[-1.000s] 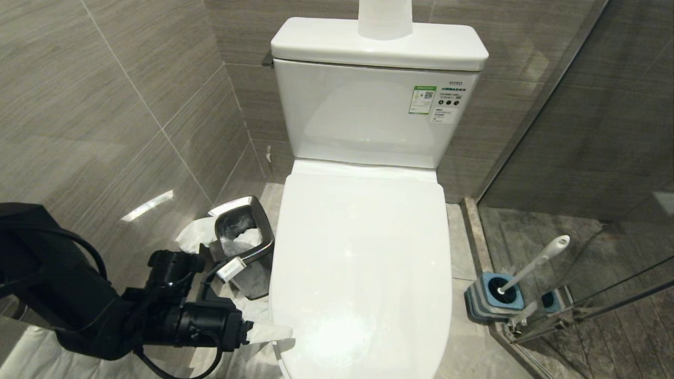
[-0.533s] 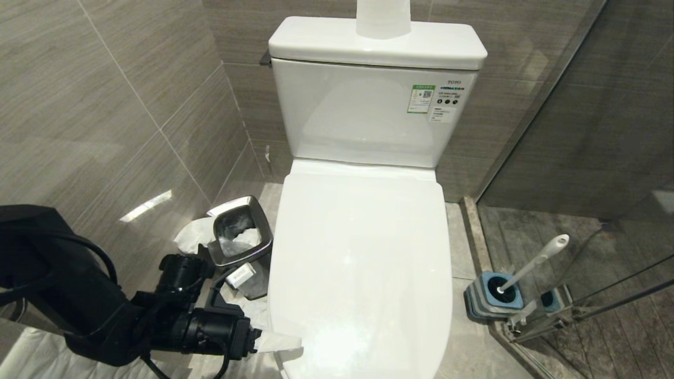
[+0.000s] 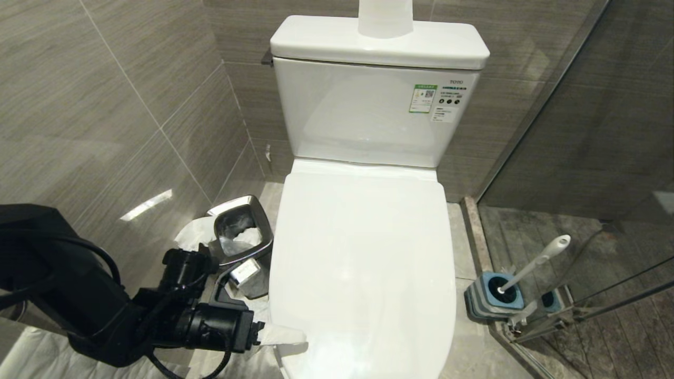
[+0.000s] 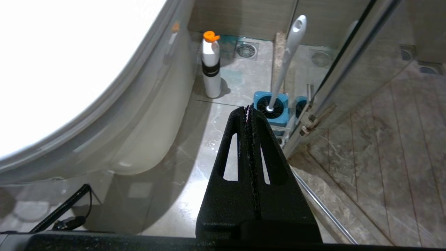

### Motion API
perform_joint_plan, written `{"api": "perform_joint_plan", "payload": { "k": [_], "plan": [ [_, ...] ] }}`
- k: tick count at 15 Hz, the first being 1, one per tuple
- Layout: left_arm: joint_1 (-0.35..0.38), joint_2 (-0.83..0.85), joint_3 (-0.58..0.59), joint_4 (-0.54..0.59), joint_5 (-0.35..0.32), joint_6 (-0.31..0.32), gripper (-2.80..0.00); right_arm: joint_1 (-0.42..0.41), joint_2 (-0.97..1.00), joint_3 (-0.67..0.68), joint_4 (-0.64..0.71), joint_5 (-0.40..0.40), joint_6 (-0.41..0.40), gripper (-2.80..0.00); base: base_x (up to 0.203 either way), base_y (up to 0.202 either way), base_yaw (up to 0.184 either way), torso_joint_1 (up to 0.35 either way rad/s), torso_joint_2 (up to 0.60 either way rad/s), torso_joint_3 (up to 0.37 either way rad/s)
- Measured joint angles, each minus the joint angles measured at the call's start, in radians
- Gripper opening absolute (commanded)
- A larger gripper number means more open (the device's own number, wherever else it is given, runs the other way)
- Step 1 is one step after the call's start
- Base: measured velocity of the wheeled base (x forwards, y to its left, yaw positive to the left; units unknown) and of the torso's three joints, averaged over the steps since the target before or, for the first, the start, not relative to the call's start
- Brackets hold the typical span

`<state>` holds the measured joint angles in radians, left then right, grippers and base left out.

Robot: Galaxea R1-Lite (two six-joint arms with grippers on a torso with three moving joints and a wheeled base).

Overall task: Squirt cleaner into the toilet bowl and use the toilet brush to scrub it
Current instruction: Use the left hand to lift the toilet lid slightly

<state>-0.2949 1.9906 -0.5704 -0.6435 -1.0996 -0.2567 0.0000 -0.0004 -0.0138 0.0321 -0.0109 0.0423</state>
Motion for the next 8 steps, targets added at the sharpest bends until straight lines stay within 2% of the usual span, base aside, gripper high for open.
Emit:
{"api": "perform_joint_plan", "payload": {
  "k": [7, 8],
  "plan": [
    [-0.006, -0.046, 0.015, -0.304, -0.009, -0.38, 0.0, 0.0, 0.0, 0.0, 0.0, 0.0, 0.001, -2.8, 0.0, 0.0, 0.0, 0.0, 0.0, 0.0],
    [-0.007, -0.054, 0.023, -0.34, -0.009, -0.418, 0.0, 0.0, 0.0, 0.0, 0.0, 0.0, 0.0, -2.8, 0.0, 0.0, 0.0, 0.0, 0.0, 0.0]
  ]
}}
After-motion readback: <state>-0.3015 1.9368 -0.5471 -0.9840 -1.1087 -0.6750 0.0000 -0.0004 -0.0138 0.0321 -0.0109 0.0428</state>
